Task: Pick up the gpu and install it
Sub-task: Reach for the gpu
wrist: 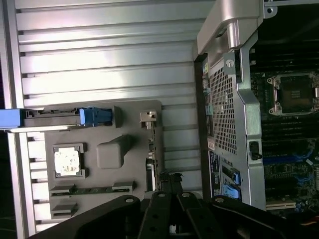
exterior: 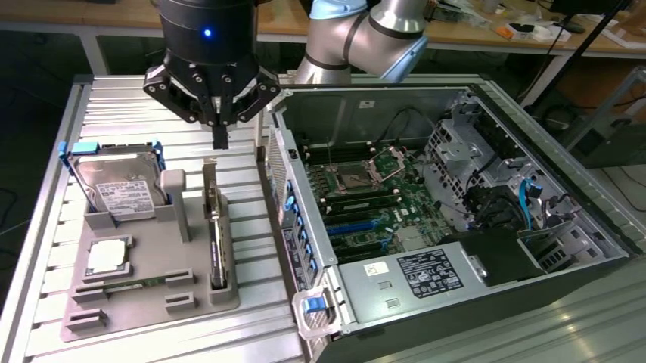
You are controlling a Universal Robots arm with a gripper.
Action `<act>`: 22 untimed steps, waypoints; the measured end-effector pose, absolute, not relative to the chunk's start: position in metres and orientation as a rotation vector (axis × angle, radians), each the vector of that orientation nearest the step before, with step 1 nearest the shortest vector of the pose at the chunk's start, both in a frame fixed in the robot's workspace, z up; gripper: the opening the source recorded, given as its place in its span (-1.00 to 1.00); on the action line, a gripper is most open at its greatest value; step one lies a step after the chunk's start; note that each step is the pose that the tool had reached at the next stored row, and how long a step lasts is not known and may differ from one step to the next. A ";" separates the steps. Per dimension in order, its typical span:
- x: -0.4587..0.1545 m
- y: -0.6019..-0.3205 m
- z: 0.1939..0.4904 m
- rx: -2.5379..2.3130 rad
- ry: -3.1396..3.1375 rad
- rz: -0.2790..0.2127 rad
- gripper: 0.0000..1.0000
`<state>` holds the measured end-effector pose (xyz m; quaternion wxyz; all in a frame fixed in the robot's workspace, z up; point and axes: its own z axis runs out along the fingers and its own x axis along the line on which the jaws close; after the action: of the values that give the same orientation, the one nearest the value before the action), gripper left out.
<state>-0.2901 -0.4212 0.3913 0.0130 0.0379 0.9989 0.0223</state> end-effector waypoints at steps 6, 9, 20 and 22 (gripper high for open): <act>-0.295 -0.422 0.391 0.118 3.113 0.070 -0.79; -0.297 -0.423 0.391 0.118 3.113 0.070 -0.79; -0.305 -0.424 0.391 0.118 3.112 0.070 -0.79; -0.307 -0.425 0.391 0.118 3.113 0.070 -0.79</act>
<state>-0.3067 -0.4246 0.3911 0.0130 0.0379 0.9989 0.0223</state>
